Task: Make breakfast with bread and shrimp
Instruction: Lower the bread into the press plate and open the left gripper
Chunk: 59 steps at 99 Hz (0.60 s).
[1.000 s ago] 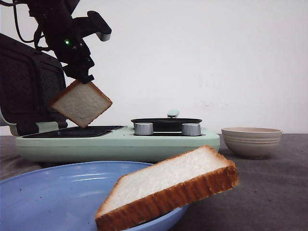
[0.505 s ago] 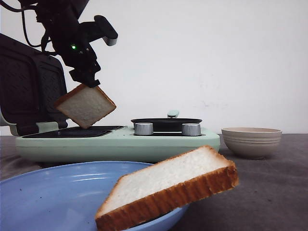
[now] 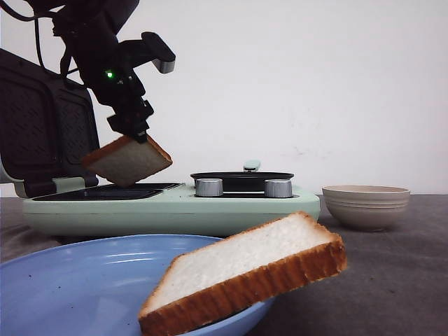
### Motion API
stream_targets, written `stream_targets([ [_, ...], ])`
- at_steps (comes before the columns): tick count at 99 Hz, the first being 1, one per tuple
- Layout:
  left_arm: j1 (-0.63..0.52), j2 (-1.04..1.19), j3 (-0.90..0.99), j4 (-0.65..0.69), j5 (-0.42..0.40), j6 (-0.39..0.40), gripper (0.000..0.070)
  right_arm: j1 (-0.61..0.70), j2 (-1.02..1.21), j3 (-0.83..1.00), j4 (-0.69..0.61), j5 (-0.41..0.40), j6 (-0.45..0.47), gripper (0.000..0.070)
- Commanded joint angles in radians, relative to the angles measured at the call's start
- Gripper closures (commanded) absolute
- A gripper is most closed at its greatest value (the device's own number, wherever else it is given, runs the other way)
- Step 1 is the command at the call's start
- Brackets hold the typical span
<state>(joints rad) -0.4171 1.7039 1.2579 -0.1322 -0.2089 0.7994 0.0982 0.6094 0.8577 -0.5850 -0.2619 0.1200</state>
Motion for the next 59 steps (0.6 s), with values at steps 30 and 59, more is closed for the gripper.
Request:
stream_targets([
  [30, -0.004, 0.023, 0.024, 0.009, 0.122, -0.100, 0.0456, 0.004, 0.004, 0.019, 0.007, 0.000, -0.009, 0.0329],
  [59, -0.005, 0.027, 0.024, -0.004, 0.153, -0.135, 0.0456, 0.004, 0.004, 0.019, 0.006, 0.001, -0.009, 0.0329],
])
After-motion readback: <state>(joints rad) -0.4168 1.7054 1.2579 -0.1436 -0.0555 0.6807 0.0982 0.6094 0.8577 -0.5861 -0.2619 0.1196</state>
